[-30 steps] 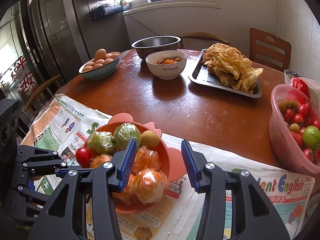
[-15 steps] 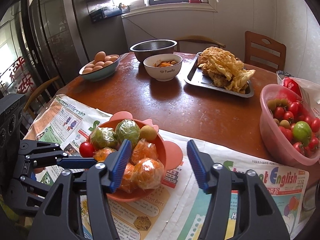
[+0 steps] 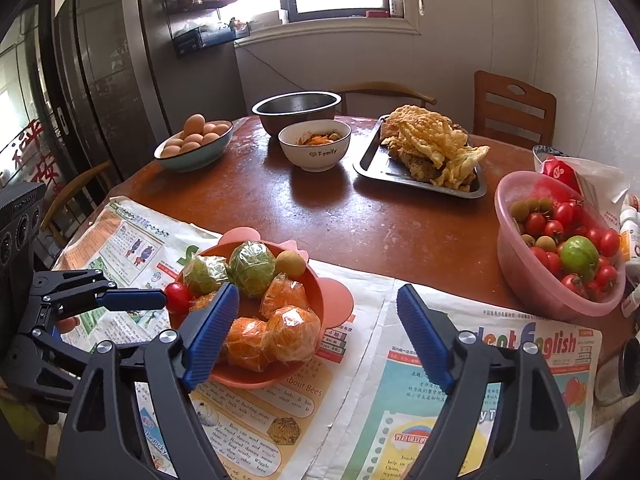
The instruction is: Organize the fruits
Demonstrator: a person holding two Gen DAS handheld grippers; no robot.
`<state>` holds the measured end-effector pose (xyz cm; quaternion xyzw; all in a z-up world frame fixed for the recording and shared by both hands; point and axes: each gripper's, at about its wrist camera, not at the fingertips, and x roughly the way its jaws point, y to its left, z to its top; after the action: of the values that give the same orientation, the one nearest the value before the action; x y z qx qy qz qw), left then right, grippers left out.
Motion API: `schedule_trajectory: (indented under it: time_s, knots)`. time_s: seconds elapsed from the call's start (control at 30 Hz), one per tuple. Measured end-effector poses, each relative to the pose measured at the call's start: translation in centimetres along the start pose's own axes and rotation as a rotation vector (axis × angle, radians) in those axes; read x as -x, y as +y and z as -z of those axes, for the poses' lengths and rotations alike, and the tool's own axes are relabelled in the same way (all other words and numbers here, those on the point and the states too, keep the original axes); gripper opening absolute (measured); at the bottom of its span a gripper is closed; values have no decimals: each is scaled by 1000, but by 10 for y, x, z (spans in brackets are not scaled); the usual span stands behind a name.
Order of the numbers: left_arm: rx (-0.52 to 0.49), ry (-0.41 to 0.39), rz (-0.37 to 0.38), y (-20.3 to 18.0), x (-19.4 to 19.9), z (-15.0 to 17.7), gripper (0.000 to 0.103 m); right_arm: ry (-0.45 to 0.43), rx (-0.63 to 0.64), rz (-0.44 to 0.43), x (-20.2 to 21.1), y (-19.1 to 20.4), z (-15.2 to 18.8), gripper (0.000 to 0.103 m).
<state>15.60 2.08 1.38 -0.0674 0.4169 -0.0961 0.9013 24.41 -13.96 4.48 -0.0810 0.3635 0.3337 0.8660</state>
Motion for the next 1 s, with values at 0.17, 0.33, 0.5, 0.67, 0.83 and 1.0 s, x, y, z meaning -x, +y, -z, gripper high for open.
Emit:
schedule_trajectory:
  time_s: [0.17,0.33,0.5,0.67,0.83,1.0]
  knots:
    - [4,-17,-14,1,11,3,55,-13,1,10,11,4,1,88]
    - [8,-33,-21,1,20,7,58,-29,14,23,22,12,2,92]
    - [10,-47,-29,2,31,10,59,-44,25,35,34,20,4,94]
    - [15,-63,-48,3,42,14,68,-67,30,54,47,28,7,96]
    - [23,-78,-65,3,51,19,75,-75,42,65,58,37,13,97]
    - [32,-98,-96,2,60,23,89,-80,39,84,69,40,21,98]
